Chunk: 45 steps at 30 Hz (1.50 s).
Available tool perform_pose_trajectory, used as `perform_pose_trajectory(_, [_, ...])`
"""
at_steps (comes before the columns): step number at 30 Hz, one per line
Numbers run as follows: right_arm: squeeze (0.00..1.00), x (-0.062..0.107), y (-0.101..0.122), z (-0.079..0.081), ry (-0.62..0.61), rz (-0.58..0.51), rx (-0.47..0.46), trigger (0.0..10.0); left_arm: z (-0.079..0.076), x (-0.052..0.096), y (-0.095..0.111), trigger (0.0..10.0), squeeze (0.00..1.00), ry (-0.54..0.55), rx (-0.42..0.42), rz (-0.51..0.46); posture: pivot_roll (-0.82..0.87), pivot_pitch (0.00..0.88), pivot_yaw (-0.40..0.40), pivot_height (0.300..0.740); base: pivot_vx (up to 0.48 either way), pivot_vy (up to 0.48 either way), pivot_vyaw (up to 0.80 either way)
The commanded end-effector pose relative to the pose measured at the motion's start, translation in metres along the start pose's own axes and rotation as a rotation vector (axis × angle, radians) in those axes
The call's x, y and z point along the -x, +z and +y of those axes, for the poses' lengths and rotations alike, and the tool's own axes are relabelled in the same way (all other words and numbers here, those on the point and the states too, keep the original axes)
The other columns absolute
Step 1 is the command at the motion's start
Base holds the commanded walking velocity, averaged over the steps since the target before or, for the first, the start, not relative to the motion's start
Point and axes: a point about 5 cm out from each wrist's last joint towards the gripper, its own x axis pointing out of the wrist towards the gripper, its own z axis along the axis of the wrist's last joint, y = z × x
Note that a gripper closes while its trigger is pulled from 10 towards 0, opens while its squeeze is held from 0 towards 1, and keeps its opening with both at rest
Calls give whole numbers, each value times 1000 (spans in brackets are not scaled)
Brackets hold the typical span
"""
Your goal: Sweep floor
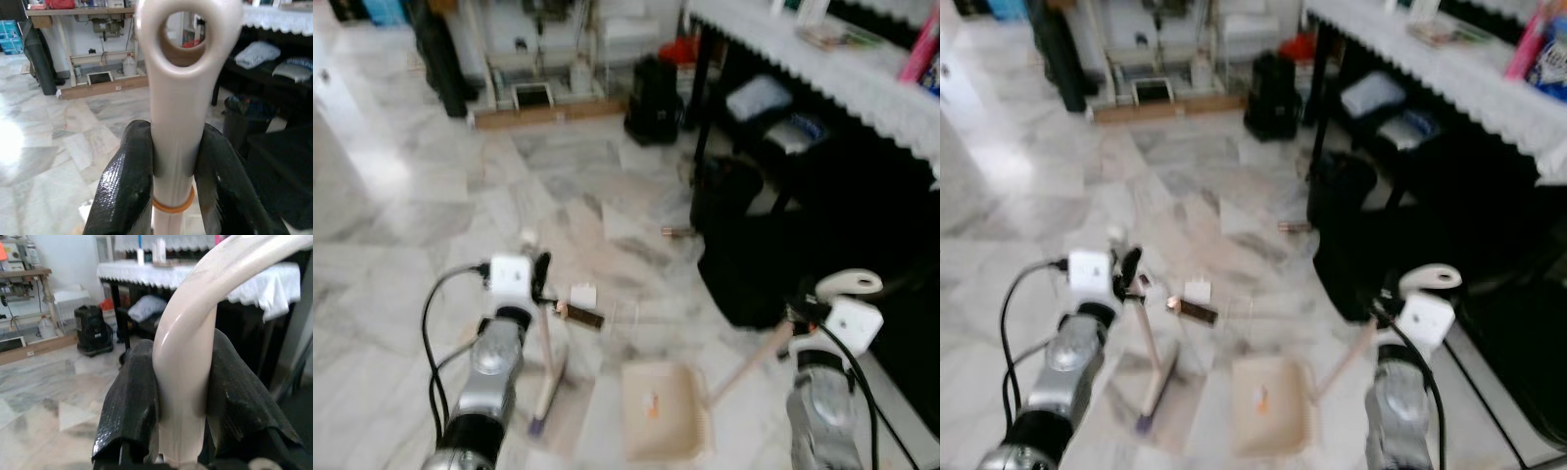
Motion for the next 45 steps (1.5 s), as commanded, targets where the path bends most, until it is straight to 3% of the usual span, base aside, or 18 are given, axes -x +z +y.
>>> perform_pose_trajectory(1, [0, -4, 9, 7, 8, -46, -24, 10000, 3, -4, 9, 10000, 0, 2, -10, -47, 134, 40, -71, 740, 319, 0, 0])
perform_pose_trajectory(45, [0, -7, 10, 4, -2, -49, -25, 10000, 5, -5, 10, 10000, 0, 15, -11, -48, 137, 62, -77, 740, 321, 0, 0])
